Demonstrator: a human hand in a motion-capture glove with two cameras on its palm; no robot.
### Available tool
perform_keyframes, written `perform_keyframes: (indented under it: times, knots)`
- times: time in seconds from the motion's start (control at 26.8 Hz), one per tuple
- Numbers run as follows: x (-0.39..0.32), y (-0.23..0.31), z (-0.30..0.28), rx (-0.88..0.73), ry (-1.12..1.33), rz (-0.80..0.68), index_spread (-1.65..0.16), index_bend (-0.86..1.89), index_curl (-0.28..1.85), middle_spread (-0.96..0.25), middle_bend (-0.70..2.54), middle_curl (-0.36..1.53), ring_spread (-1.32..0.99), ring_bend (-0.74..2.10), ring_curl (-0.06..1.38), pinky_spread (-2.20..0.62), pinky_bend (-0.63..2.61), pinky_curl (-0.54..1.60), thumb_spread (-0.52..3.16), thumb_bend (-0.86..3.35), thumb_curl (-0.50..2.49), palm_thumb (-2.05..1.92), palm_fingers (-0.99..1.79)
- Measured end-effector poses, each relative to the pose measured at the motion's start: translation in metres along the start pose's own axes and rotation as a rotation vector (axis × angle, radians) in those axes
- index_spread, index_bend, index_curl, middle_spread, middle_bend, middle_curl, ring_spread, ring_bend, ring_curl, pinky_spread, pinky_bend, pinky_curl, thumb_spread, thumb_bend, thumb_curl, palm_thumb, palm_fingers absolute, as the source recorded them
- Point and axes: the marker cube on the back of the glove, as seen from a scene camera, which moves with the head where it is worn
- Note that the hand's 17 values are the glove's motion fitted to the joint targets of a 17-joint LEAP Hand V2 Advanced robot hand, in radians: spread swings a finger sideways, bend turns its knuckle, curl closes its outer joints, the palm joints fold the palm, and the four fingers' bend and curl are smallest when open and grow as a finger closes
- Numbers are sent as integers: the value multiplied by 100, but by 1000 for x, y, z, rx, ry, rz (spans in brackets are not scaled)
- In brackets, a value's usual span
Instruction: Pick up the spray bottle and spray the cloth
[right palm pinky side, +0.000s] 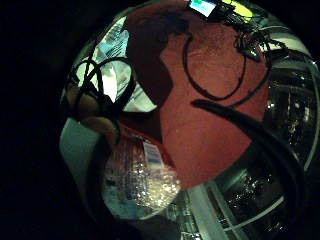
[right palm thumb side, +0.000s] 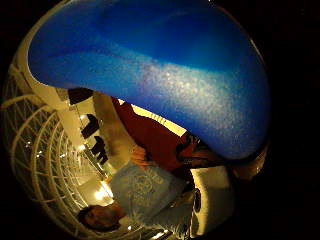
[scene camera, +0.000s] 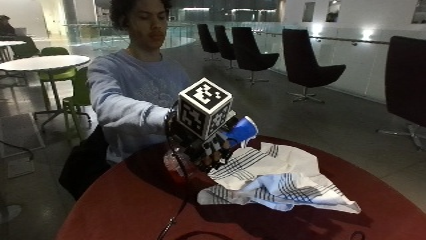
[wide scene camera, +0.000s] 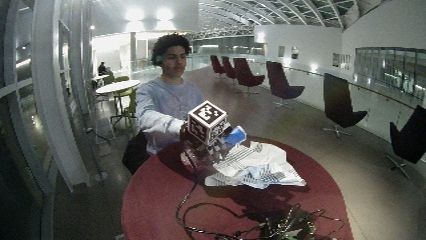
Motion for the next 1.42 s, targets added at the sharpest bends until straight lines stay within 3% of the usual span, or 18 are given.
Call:
perform_keyframes:
  times: [0.93, 1.15, 1.42]
  knots:
    - [-11, -3, 10, -4, -31, -28, -25, 9, 21, -7, 29, 45, -8, 62, 39, -11, 49, 39, 77, -3, 60, 93, 113]
    - [-31, 3, 16, 117, -239, -166, -25, 8, 21, -7, 29, 45, -8, 62, 39, -11, 49, 39, 77, -3, 60, 93, 113]
    - [-94, 28, 21, 321, -667, -414, -25, 8, 21, -7, 29, 45, -8, 62, 39, -11, 49, 39, 77, -3, 60, 93, 113]
